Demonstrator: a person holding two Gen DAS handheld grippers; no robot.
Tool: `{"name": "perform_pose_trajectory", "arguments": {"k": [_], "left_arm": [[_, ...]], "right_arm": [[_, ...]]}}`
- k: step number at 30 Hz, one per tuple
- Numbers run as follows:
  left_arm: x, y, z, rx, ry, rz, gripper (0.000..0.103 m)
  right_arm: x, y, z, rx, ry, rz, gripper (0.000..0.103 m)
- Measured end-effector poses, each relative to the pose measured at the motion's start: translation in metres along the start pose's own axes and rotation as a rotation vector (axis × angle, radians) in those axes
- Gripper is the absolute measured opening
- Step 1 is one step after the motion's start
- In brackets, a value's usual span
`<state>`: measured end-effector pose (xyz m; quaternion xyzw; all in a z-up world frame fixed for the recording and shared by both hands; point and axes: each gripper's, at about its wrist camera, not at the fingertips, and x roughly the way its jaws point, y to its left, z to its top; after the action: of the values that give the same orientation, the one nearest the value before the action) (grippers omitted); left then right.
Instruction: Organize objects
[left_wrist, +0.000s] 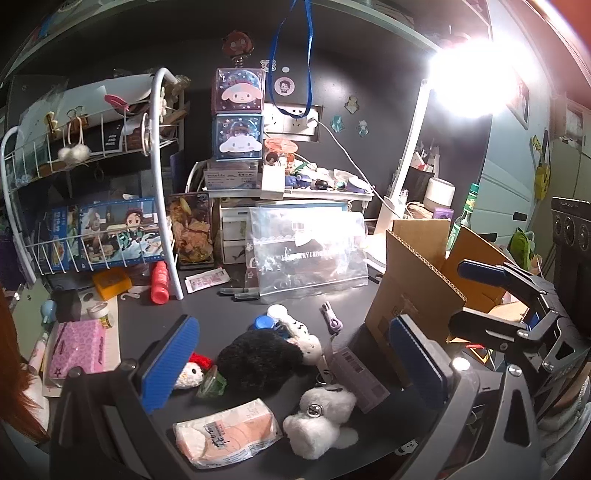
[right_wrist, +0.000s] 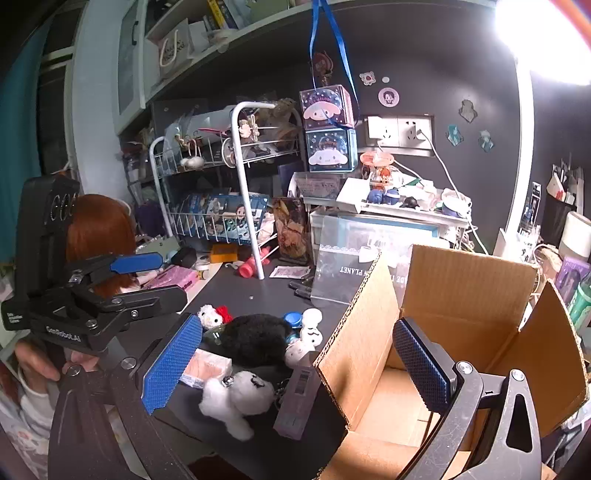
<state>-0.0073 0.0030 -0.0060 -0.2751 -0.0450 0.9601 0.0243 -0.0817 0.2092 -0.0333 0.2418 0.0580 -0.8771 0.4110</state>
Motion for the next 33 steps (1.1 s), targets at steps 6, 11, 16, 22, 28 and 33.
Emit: {"name": "perform_pose_trajectory", "arguments": {"k": [6, 11, 16, 22, 28, 33], "left_arm": [[0.0010, 0.0005, 0.0009, 0.000, 0.004, 0.000, 0.103], [0.0010, 0.0002, 0.0009, 0.004, 0.000, -0.005, 0.103], [0.0009, 0.0010, -0.0007, 0.006, 0.001, 0.004, 0.103], [0.0009, 0.0046, -0.0026, 0.001, 0.002, 0.017, 0.103], [0.0021, 0.0079, -0.0025, -0.004, 0.005, 0.014, 0.103], [0.0026, 0.0076, -0.0027, -0.001, 0.004, 0.014, 0.103]], "right_arm": [[0.0012, -0.0033, -0.0008, 0.010, 0.008, -0.010, 0.103], [0.0019, -0.0037, -0.0015, 0.015, 0.014, -0.010, 0.103], [0.0030, -0.0032, -0.0020, 0.015, 0.016, -0.013, 0.103], [0.0046, -0.0017, -0.0013, 0.014, 0.018, -0.012, 0.103], [0.0050, -0.0005, -0.0016, 0.016, 0.021, -0.009, 0.103], [0.0066, 0.0000, -0.0008, 0.016, 0.027, -0.009, 0.103]]}}
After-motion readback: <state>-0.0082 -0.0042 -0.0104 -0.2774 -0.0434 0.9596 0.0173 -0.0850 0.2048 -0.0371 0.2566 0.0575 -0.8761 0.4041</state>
